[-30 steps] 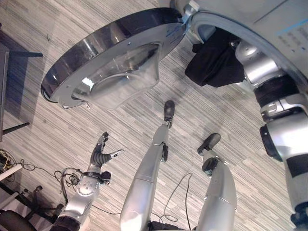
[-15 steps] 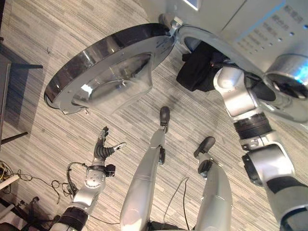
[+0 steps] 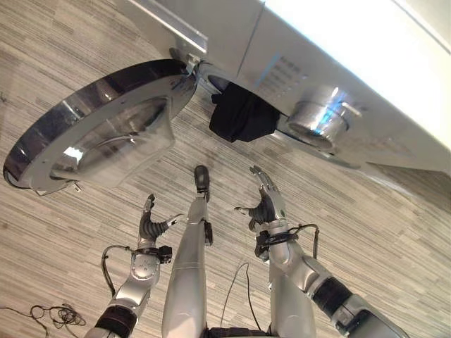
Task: Grab the laundry basket,head to the washer,open it,put in the laundry and shut it.
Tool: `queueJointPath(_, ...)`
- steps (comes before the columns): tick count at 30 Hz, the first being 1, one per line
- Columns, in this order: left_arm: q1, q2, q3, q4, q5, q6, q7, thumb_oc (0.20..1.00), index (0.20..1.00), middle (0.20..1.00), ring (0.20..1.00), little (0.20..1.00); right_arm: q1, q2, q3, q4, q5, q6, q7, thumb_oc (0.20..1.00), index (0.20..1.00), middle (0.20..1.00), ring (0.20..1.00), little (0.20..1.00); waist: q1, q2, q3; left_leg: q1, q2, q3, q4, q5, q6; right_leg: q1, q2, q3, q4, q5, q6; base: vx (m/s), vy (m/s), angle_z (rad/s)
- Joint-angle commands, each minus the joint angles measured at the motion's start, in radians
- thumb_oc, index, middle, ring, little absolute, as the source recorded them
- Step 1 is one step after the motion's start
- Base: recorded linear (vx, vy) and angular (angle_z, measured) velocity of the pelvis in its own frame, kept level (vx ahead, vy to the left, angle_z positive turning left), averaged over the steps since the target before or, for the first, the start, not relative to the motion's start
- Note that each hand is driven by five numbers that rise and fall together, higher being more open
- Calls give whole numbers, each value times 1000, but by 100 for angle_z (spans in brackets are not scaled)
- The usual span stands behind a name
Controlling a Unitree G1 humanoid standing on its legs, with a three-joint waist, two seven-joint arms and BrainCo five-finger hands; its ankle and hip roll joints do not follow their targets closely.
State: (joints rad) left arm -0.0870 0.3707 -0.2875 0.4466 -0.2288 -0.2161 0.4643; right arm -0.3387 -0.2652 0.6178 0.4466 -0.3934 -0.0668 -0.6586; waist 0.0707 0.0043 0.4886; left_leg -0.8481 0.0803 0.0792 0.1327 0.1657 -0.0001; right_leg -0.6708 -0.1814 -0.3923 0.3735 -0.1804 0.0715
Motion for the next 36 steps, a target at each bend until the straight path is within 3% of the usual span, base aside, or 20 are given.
queueJointPath(1, 66, -2, -8, -42, -23, -35, 40, 1000, 1000, 1000, 1000, 1000, -15, 52, 16, -16, 67, -26, -32, 1000, 1000, 1000, 1000, 1000, 14, 18, 31, -14, -56, 11, -3, -66, -34, 130, 29, -13, -23, -67, -21, -5, 4, 22)
queueJointPath(2, 66, -2, -8, -42, -23, -35, 40, 1000, 1000, 1000, 1000, 1000, -15, 52, 16, -16, 67, -26, -33, 1000, 1000, 1000, 1000, 1000, 14, 18, 31, -14, -56, 11, -3, -66, -34, 130, 29, -13, -23, -67, -21, 10, -4, 7)
queueJointPath(3, 67, -6, -21, -32, -28, -45, 45, 1000, 1000, 1000, 1000, 1000, -36, 88, 17, 104, 98, -18, -56, 944, 944, 944, 944, 944, 17, 24, 31, -18, -58, 8, -8, -66, -32, 126, 30, -17, -23, -68, -21, 12, -7, 6)
queueJointPath(4, 67, -6, -21, -32, -28, -45, 44, 1000, 1000, 1000, 1000, 1000, -36, 89, 17, 104, 98, -18, -56, 947, 947, 947, 947, 947, 17, 24, 31, -18, -58, 8, -8, -66, -32, 126, 30, -17, -23, -68, -21, 23, 4, 8)
queueJointPath(5, 67, -9, -33, -36, -39, -50, 46, 1000, 1000, 1000, 1000, 1000, -62, 127, -2, 182, 159, -18, -72, 1000, 1000, 1000, 1000, 1000, 22, 34, 31, -19, -61, 8, -11, -65, -30, 120, 32, -17, -20, -68, -21, 21, 10, 8)
queueJointPath(9, 67, -6, -66, -40, -54, -61, 47, 1000, 1000, 1000, 1000, 1000, -146, 186, -27, 352, 245, -12, -107, 1000, 1000, 1000, 1000, 1000, 41, 57, 31, -30, -70, 3, -11, -67, -26, 105, 29, -22, -10, -73, -21, 21, 16, 7)
queueJointPath(13, 88, 9, -124, -79, -95, -83, 26, 1000, 1000, 1000, 1000, 1000, -329, 230, -169, 612, 384, -7, -181, 1000, 1000, 1000, 1000, 1000, 92, 112, 31, -47, -87, 0, -13, -66, -20, 86, 21, -33, 8, -80, -17, 34, 30, 6)
queueJointPath(14, 86, 10, -125, -80, -96, -83, 26, 1000, 1000, 1000, 1000, 1000, -334, 230, -173, 618, 386, -11, -180, 1000, 1000, 1000, 1000, 1000, 94, 112, 31, -49, -87, -1, -13, -67, -20, 85, 21, -34, 8, -80, -17, 40, 20, 9)
queueJointPath(17, 81, 22, -163, -96, -108, -78, 13, 1000, 1000, 1000, 1000, 1000, -454, 181, -318, 737, 528, -21, -230, 1000, 1000, 1000, 1000, 1000, 134, 154, 31, -55, -105, -10, -11, -70, -17, 75, 13, -42, 31, -99, -16, 40, 11, 11)
queueJointPath(22, 45, 20, -187, -97, -95, -62, 14, 1000, 1000, 1000, 1000, 1000, -533, 101, -428, 818, 637, -29, -281, 1000, 1000, 1000, 1000, 1000, 167, 183, 31, -60, -121, -21, -9, -75, -14, 69, 2, -50, 51, -115, -15, 44, -6, 22)
queueJointPath(26, 11, 4, -209, -91, -108, -52, 7, 1000, 1000, 1000, 1000, 1000, -569, 45, -572, 888, 840, -73, -281, 1000, 1000, 1000, 1000, 1000, 181, 202, 31, -60, -137, -30, -7, -80, -15, 69, -4, -57, 60, -133, -12, 42, -6, 8)
queueJointPath(36, -40, -10, -221, -63, -134, -44, -13, 1000, 1000, 1000, 1000, 1000, -704, -43, -578, 888, 1024, -144, -169, 1000, 1000, 1000, 1000, 1000, 203, 212, 31, -79, -144, -32, -1, -86, -18, 44, -11, -54, 83, -143, -9, 21, 5, 4)
